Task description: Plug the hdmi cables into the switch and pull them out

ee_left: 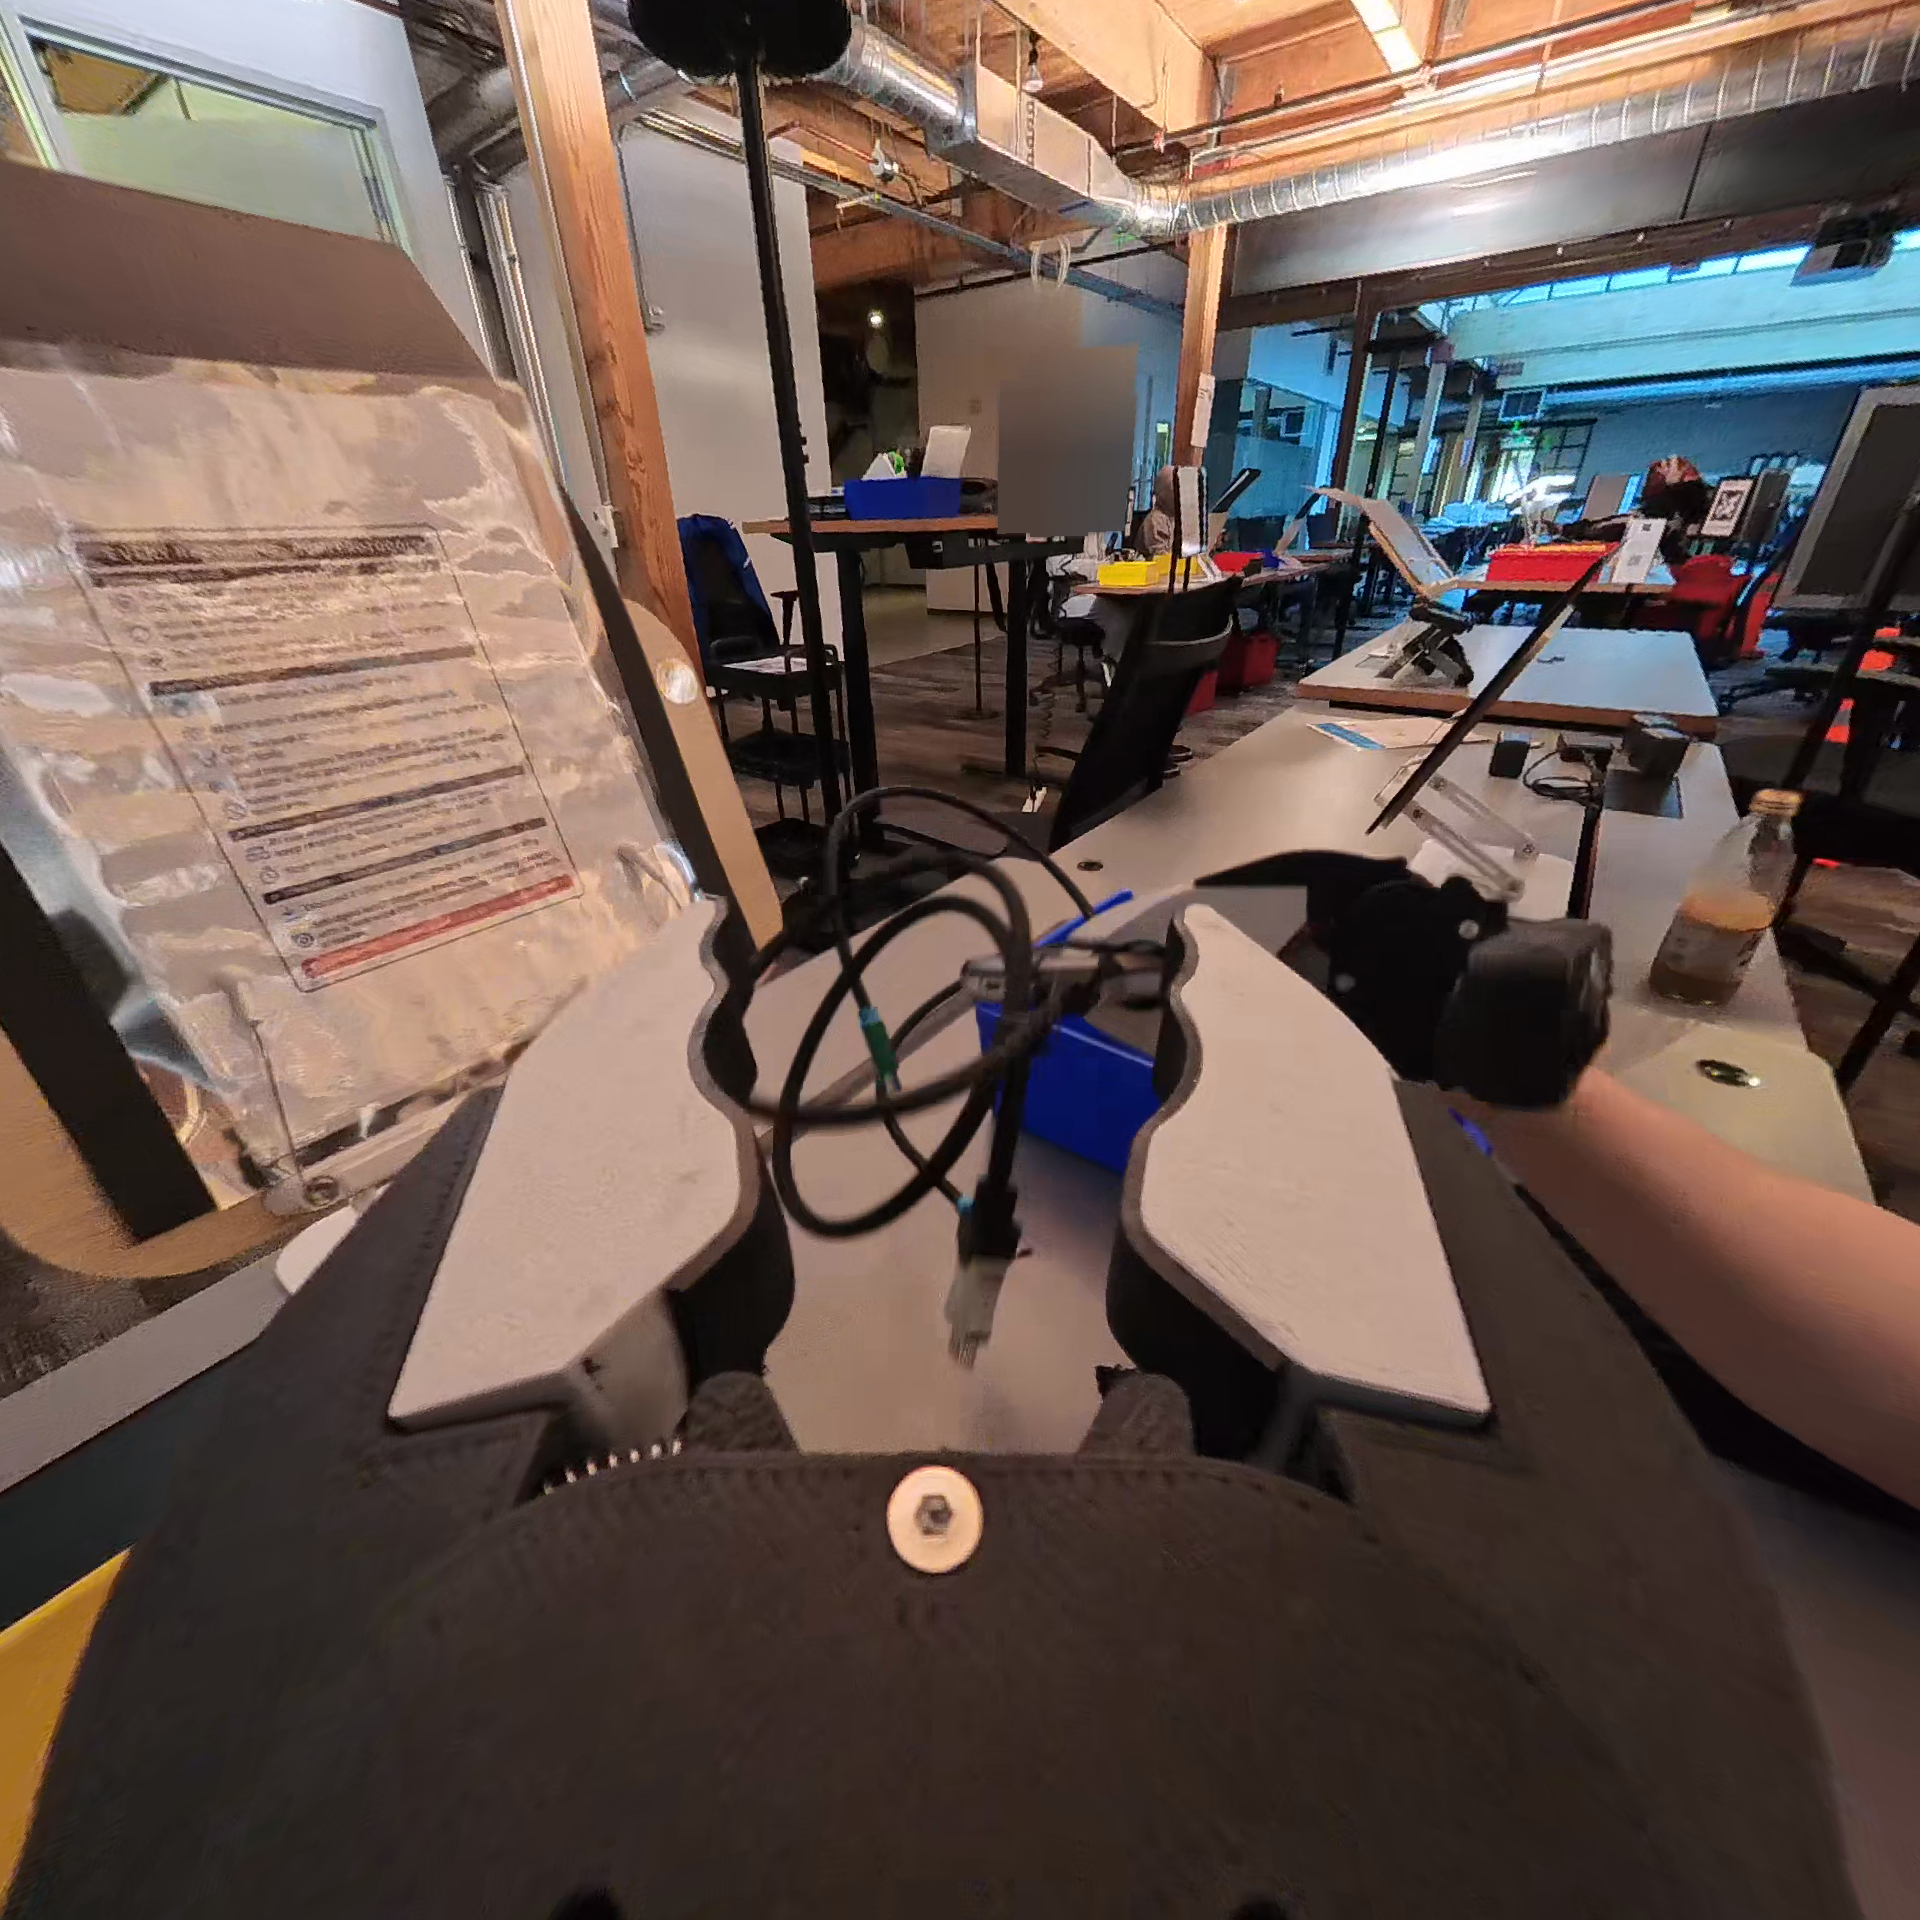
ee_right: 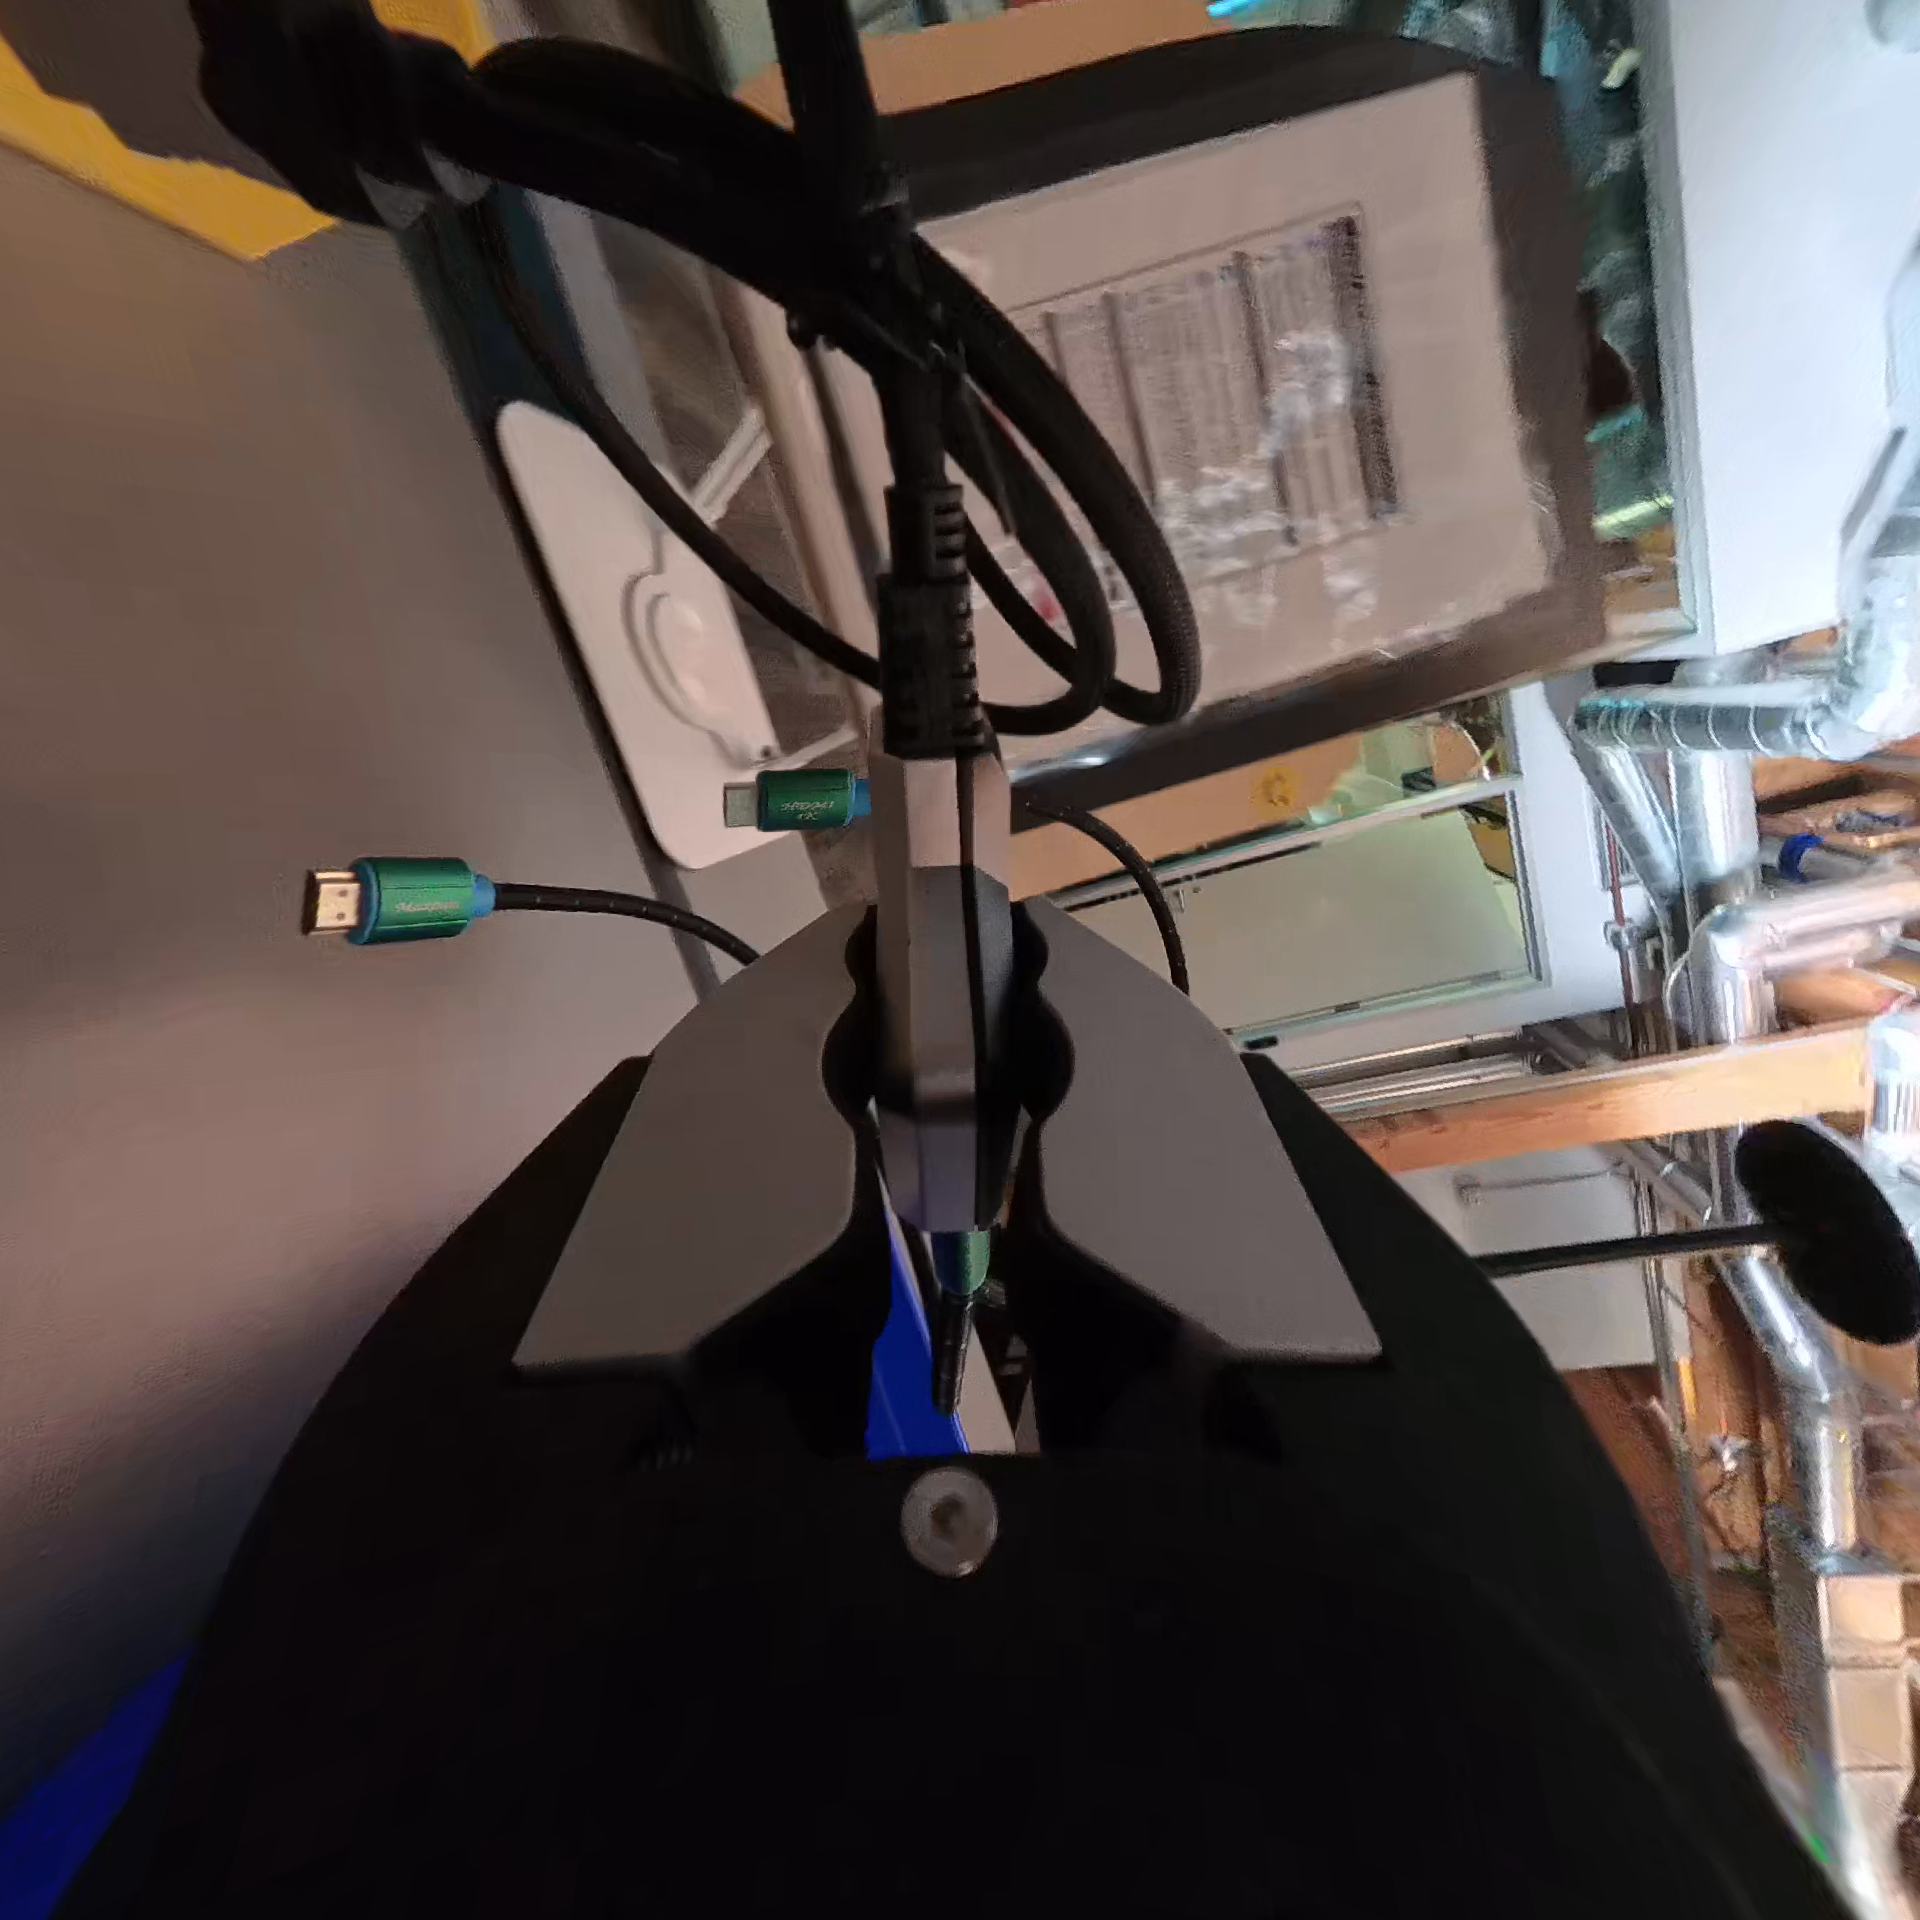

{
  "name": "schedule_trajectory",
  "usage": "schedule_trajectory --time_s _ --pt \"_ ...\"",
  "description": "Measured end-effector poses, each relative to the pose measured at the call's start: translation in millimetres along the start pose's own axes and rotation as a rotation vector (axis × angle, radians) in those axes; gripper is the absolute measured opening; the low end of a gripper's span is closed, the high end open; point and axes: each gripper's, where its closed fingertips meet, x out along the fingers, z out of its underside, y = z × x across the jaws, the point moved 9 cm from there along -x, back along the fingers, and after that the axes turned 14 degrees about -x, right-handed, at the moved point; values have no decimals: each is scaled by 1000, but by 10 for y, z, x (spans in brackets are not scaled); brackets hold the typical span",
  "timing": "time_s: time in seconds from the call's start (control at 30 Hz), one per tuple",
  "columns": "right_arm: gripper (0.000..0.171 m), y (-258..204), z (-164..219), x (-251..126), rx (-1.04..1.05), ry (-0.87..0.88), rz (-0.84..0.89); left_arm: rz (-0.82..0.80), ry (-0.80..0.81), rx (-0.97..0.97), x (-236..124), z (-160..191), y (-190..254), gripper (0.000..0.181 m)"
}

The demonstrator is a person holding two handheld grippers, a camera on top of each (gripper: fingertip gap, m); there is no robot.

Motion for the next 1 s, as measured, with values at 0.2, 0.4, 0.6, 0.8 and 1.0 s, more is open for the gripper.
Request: schedule_trajectory --time_s 0.2,0.4,0.6,0.8,1.0 --pt "23 516 485 -412 300 5 54 70 45 -96 -197 -124 -69 70" --pt "23 731 1080 -770 658 -63 -43 77 12 -101 -192 -106 -93 69" --pt "24 668 1479 -888 865 -130 -147 89 -42 -83 -113 -52 -40 68" --pt "25 577 1629 -926 969 -45 -289 99 -97 -71 -31 16 2 67" --pt "24 580 1625 -902 990 25 -339 119 -152 -73 54 92 28 67"
